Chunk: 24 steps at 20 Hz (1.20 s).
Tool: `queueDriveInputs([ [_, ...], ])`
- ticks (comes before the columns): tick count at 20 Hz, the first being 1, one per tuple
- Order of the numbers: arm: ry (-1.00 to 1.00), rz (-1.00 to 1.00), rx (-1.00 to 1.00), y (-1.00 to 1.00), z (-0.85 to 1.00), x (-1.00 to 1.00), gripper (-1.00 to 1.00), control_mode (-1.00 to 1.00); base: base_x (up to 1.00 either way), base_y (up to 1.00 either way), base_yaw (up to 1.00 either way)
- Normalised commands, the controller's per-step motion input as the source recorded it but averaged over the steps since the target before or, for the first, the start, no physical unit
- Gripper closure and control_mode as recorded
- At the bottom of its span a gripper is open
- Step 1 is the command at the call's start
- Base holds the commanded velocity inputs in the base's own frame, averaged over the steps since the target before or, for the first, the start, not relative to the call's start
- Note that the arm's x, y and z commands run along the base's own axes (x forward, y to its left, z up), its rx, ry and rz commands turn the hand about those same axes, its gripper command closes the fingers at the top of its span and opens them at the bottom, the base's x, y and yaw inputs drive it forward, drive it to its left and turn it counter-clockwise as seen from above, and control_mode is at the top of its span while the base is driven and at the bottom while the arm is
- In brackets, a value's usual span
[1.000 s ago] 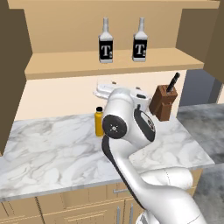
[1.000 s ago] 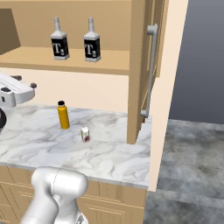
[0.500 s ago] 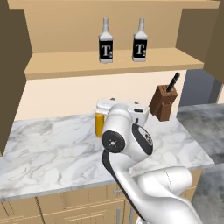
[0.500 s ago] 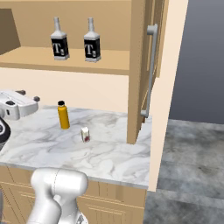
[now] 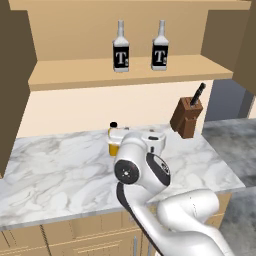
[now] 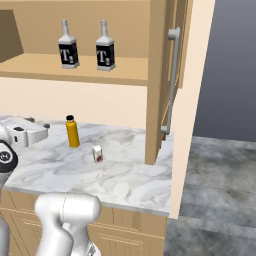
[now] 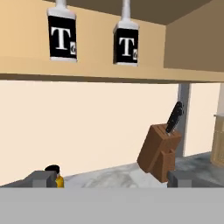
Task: Sort all alcoholic drinks to one cabinet, and non-alcoholic drinks to the other.
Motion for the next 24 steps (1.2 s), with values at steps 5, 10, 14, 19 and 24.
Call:
queueDriveInputs([
  [5,0.10,0.00,-0.02,0.14,-0.45,0.18,-1.00,-1.00,0.00,0.00,0.00],
  [10,0.06,0.00,0.00,0.02,-0.40,0.13,-1.00,-1.00,0.00,0.00,0.00],
  [14,0.04,0.00,-0.01,0.06,-0.40,0.22,-1.00,-1.00,0.00,0.00,0.00],
  [19,0.00,0.00,0.00,0.04,-0.20,0.22,-1.00,-1.00,0.00,0.00,0.00],
  [24,0.00,0.00,0.00,0.01,-0.02,0.20,-1.00,-1.00,0.00,0.00,0.00],
])
